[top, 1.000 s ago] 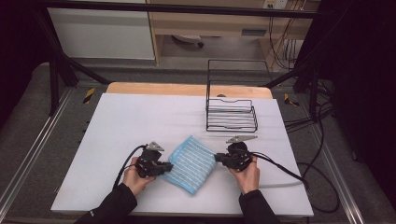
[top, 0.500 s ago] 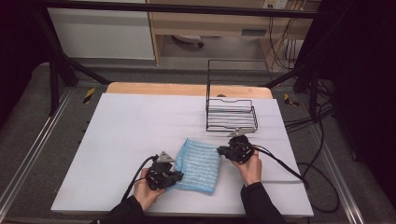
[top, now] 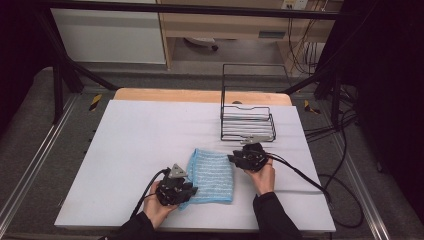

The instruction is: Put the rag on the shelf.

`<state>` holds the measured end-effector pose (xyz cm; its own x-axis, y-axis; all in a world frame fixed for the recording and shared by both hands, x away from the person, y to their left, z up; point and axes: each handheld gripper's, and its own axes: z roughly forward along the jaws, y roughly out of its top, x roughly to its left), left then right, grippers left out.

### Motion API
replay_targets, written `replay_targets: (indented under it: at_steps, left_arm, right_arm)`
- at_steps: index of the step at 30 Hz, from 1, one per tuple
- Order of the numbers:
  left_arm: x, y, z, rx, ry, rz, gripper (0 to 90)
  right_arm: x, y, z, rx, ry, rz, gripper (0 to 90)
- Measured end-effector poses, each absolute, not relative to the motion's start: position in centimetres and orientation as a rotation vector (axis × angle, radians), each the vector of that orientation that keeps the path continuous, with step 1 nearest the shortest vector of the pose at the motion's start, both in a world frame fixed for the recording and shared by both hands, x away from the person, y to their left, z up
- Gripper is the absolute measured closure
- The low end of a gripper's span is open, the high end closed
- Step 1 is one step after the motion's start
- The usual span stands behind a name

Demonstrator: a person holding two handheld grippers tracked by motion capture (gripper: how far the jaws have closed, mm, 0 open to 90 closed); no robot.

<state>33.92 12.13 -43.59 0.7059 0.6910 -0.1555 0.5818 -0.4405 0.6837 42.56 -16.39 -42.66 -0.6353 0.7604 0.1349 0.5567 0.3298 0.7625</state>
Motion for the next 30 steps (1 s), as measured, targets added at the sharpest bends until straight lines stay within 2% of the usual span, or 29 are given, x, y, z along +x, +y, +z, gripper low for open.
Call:
replay_targets:
  at_steps: [2,5,8,11,18,27,30]
  left_arm:
    - [34.0,12.6,-43.3,2.163,0.952,0.211,62.3]
    - [34.3,13.6,-42.8,2.147,0.944,0.240,55.1]
    - [34.7,14.6,-42.6,2.131,0.949,0.243,46.3]
    - [35.1,15.6,-42.5,2.112,0.962,0.242,40.4]
    - [35.7,17.0,-42.7,2.090,0.998,0.263,28.9]
    - [36.2,17.4,-43.2,2.086,1.021,0.267,21.5]
    - [36.3,17.5,-43.2,2.084,1.029,0.262,19.9]
  right_arm:
    - [41.5,-16.9,-42.2,1.189,2.330,1.232,52.5]
    - [39.7,-17.3,-41.8,1.192,2.360,1.265,43.7]
    - [37.7,-17.5,-42.1,1.212,2.376,1.293,40.0]
    - [36.2,-17.6,-42.9,1.245,2.408,1.291,41.1]
    - [34.3,-17.3,-44.3,1.285,2.451,1.265,56.5]
    - [34.4,-16.4,-45.4,1.367,2.499,1.248,81.7]
    - [34.4,-16.4,-45.3,1.385,2.505,1.243,86.4]
